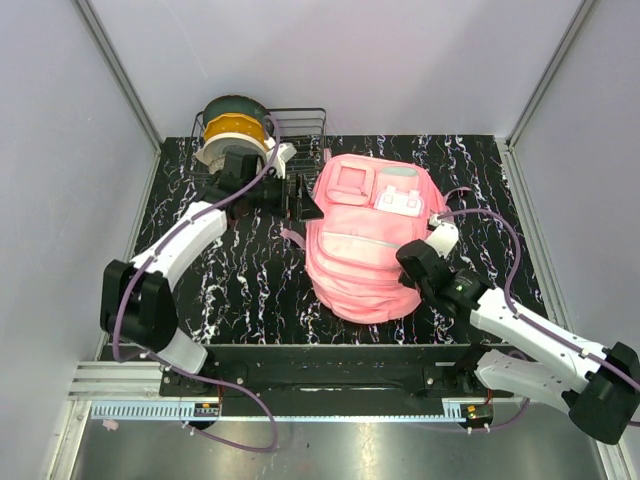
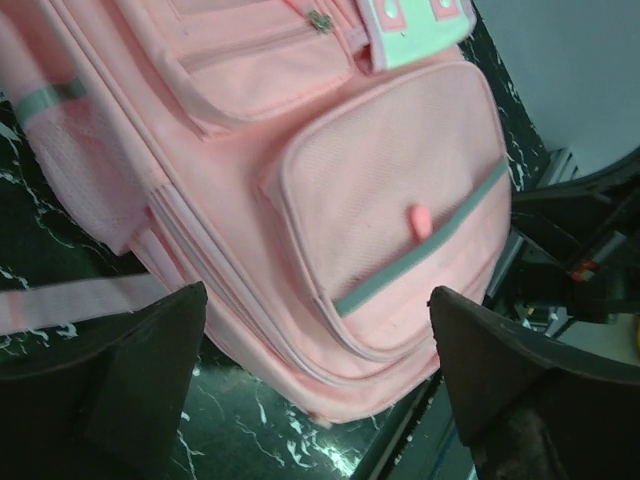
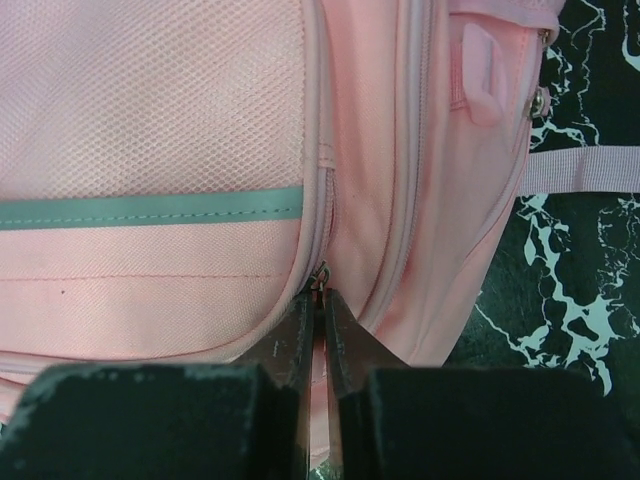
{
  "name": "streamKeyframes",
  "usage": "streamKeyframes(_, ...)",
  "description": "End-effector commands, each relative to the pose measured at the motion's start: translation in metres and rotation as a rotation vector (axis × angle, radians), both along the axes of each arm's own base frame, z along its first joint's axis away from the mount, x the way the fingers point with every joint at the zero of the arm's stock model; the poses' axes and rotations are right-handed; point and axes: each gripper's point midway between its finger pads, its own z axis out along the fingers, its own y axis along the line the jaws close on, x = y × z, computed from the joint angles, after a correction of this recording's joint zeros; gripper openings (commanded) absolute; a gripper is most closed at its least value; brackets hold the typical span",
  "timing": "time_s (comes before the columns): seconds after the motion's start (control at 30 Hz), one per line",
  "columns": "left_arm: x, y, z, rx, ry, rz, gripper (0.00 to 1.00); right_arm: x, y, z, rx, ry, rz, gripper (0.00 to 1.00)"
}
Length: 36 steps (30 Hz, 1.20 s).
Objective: Pack the student bag
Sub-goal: Zip the student bag at the center of the board.
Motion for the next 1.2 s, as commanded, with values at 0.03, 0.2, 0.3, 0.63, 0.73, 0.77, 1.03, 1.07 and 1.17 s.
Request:
streamKeyframes(0.03, -0.019, 0.012, 0.023, -0.026, -0.076, 0.093, 0.99, 0.024, 0.036, 0.041, 0.129, -0.137, 0.098, 0.0)
streamKeyframes(0.2, -0.035, 0.043, -0.001, 0.024, -0.044, 0.291, 0.99, 0.024, 0.044, 0.04, 0.128, -0.128, 0.143, 0.0)
streamKeyframes(0.3, -0.033, 0.067, -0.002, 0.056, -0.069, 0.428, 0.99, 0.023, 0.046, 0.037, 0.122, -0.122, 0.165, 0.0)
streamKeyframes(0.63, -0.043, 0.0, -0.011, -0.146, 0.045, 0.338, 0.99, 0.015, 0.059, 0.04, 0.156, -0.146, 0.272, 0.0)
streamKeyframes(0.73, -0.036, -0.022, -0.013, -0.176, 0.053, 0.306, 0.99, 0.013, 0.063, 0.043, 0.157, -0.156, 0.313, 0.0)
streamKeyframes(0.77, -0.033, -0.028, -0.018, -0.189, 0.079, 0.307, 0.99, 0.013, 0.062, 0.045, 0.151, -0.166, 0.322, 0.0)
streamKeyframes(1.03, -0.019, -0.048, -0.016, -0.243, 0.085, 0.288, 0.59, 0.007, 0.068, 0.043, 0.143, -0.167, 0.394, 0.0)
streamKeyframes(1.07, -0.017, -0.049, -0.016, -0.243, 0.085, 0.291, 0.52, 0.006, 0.068, 0.043, 0.142, -0.17, 0.401, 0.0)
streamKeyframes(1.17, -0.014, -0.047, -0.016, -0.218, 0.068, 0.298, 0.32, 0.006, 0.068, 0.042, 0.136, -0.17, 0.406, 0.0)
